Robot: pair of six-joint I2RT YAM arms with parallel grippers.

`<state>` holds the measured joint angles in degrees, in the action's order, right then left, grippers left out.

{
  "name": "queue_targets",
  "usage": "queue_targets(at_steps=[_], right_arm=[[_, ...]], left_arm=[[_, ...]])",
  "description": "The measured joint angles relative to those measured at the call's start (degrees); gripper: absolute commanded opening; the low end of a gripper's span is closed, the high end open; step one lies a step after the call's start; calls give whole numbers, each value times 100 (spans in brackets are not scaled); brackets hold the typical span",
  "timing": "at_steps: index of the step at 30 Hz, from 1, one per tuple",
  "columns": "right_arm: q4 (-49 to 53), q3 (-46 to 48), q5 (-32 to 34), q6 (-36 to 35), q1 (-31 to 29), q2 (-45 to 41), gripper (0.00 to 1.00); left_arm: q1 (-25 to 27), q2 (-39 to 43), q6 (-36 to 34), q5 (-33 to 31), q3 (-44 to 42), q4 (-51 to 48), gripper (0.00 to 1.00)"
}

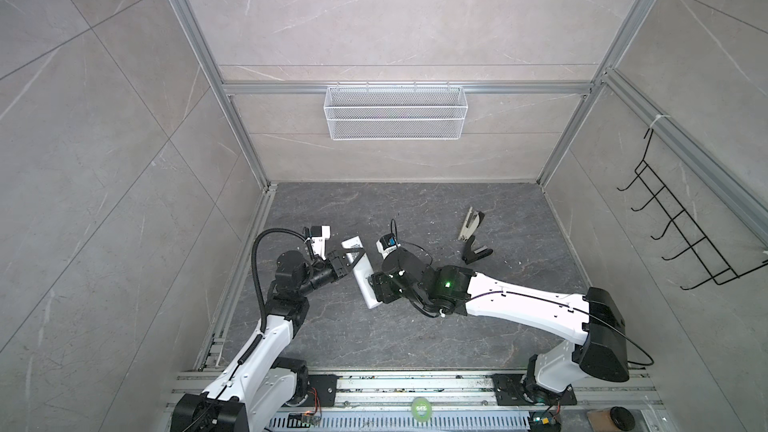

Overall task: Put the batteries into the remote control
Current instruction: 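Open the right gripper and press the cover shut over the batteries, then set the remote down with the left gripper while the right gripper draws back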

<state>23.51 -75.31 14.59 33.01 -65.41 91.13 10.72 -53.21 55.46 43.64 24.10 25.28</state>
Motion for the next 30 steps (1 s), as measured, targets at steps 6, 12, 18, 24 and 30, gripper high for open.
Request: queue_targets(at_steps=[6, 12, 18, 24, 30], right_arm=[[181, 72, 35, -24, 20, -181, 72], [201, 509, 138, -109, 20, -863, 73], [103, 1270, 330, -302, 20, -1628, 74], [15, 1816, 498, -579, 20, -2208, 75], [-61, 2168, 562, -758, 48, -2747, 76]], left_arm=[[2, 72, -538, -315, 350, -1309, 0], [7, -44, -1331, -1038, 1154, -2975, 0], [173, -592, -1902, -2094, 1906, -4459, 0], [664, -1394, -2264, -3453, 2743, -5611, 0], [1102, -2481, -2481, -4640, 3449, -6367, 0]])
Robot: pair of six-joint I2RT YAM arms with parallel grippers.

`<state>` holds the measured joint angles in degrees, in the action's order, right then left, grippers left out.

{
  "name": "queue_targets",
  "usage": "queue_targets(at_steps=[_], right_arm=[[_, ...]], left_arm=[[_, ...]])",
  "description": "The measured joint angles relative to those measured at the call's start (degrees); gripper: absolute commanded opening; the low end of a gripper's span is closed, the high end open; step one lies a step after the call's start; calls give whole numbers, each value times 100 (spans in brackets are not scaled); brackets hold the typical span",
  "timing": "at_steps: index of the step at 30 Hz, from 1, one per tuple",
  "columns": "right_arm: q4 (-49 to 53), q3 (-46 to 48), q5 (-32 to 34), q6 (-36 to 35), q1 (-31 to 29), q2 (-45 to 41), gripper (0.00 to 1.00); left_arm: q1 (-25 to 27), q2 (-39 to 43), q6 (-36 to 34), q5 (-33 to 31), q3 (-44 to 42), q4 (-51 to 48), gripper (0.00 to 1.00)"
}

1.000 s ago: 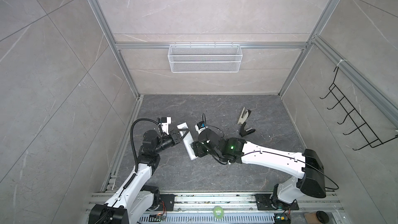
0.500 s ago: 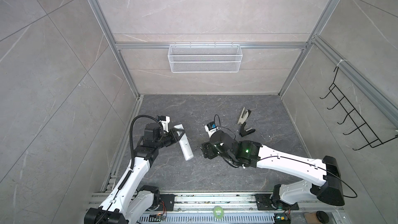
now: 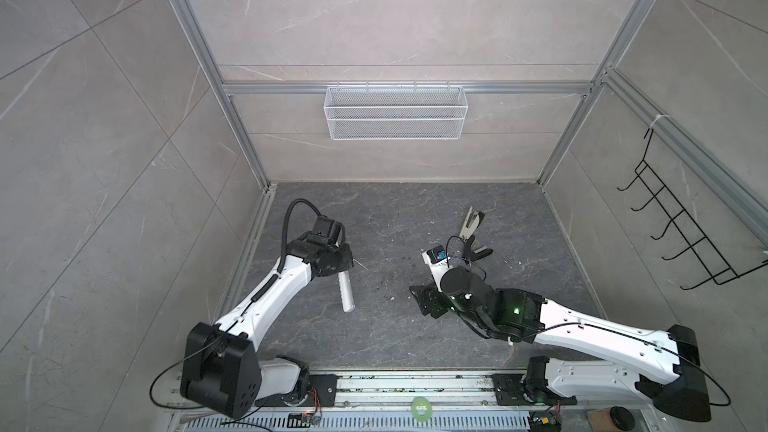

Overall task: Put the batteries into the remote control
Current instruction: 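Set the remote down with the left gripper while the right gripper draws back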

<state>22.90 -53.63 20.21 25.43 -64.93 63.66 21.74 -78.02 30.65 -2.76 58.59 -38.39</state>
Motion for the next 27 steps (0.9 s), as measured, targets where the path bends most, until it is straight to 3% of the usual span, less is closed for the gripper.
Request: queue_targets(at_steps=[10, 27], right_arm=[[-70, 562, 15, -90, 201, -599, 77], [-90, 726, -13, -175, 450, -754, 77]], left_arm=[[610, -1408, -118, -1303, 977, -680, 0], [896, -3012, -125, -2098, 1967, -758, 0]])
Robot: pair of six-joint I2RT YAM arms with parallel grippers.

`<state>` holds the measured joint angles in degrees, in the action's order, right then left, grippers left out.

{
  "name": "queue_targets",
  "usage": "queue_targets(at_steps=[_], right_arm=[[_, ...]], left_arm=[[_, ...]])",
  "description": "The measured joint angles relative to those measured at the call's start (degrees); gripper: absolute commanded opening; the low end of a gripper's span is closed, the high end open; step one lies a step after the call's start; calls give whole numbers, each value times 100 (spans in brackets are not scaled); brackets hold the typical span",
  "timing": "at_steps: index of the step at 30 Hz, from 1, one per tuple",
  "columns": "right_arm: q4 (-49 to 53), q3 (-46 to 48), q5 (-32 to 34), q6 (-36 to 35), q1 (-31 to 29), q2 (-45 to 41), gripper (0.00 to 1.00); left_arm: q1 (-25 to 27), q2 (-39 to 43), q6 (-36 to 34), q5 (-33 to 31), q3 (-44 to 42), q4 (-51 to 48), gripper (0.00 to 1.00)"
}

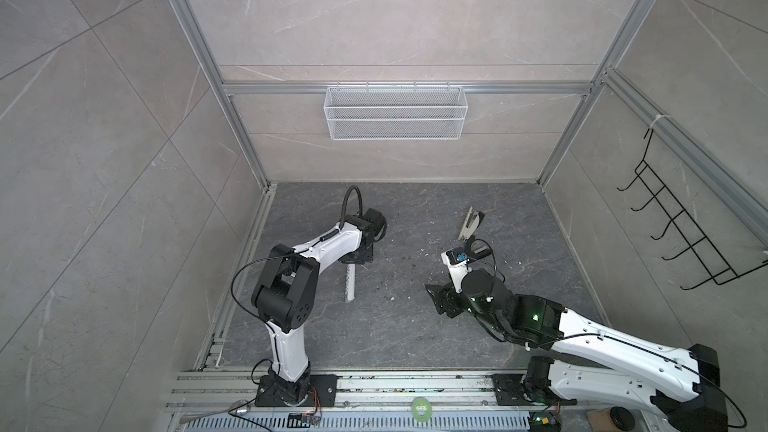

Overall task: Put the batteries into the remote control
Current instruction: 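Set the remote down with the left gripper while the right gripper draws back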

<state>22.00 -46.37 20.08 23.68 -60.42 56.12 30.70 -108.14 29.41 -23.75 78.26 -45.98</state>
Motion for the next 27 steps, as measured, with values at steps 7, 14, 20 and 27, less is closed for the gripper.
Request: queue_targets(at_steps=[7, 14, 20, 27], right_arm=[[-46, 37, -151, -85, 214, 2, 77], [-203, 133, -299, -107, 380, 0, 77], [-216, 264, -361, -129, 481, -111, 77], [-219, 291, -385, -127, 507, -199, 77]], left_arm=[[24, -511, 13, -35, 391, -26, 0], [66, -778, 46, -7, 782, -44, 4], [129, -968, 63, 15, 977, -131, 9], [197, -1060, 83, 39, 1099, -229, 16]])
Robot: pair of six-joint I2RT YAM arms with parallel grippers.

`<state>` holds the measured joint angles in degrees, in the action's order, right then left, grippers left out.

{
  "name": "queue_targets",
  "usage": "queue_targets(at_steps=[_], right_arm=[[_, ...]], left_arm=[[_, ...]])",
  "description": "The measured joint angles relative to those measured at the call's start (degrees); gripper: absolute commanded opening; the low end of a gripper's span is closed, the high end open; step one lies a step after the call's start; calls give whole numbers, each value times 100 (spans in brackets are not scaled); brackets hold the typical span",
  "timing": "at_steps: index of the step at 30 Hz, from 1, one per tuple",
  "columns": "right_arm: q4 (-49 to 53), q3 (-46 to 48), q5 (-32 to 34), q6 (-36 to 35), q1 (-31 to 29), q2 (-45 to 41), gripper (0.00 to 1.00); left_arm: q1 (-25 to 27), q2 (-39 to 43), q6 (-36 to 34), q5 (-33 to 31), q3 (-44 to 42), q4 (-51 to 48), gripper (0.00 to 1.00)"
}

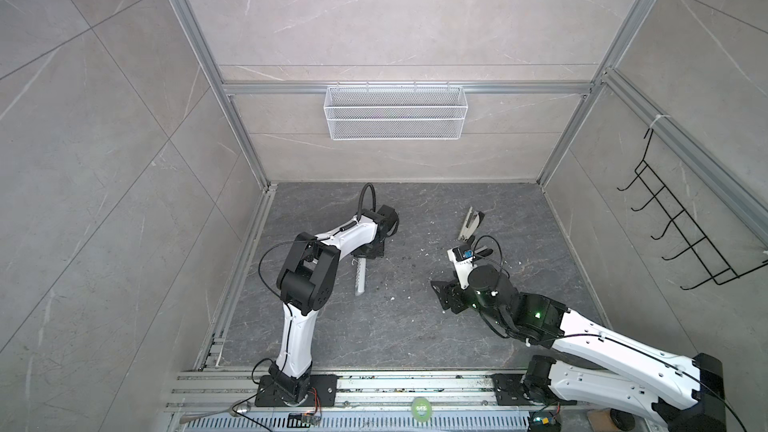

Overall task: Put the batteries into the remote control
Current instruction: 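Set the remote down with the left gripper while the right gripper draws back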

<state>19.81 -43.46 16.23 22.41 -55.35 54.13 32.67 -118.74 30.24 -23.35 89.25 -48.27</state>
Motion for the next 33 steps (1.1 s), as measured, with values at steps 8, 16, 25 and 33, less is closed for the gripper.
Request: queue_targets(at_steps=[8, 16, 25, 33], right_arm=[[2, 2, 4, -15, 59, -59, 77], [7, 15, 28, -98, 109, -291, 77], [59, 55, 74, -129, 140, -435, 77], [177, 52, 114, -131, 140, -444, 77]], left_arm=[[20, -131, 0, 120, 149, -17, 27], [59, -354, 76, 149, 284, 52, 34], [173, -356, 120, 216, 352, 72, 42], [186, -308, 142, 367, 275, 190, 51]])
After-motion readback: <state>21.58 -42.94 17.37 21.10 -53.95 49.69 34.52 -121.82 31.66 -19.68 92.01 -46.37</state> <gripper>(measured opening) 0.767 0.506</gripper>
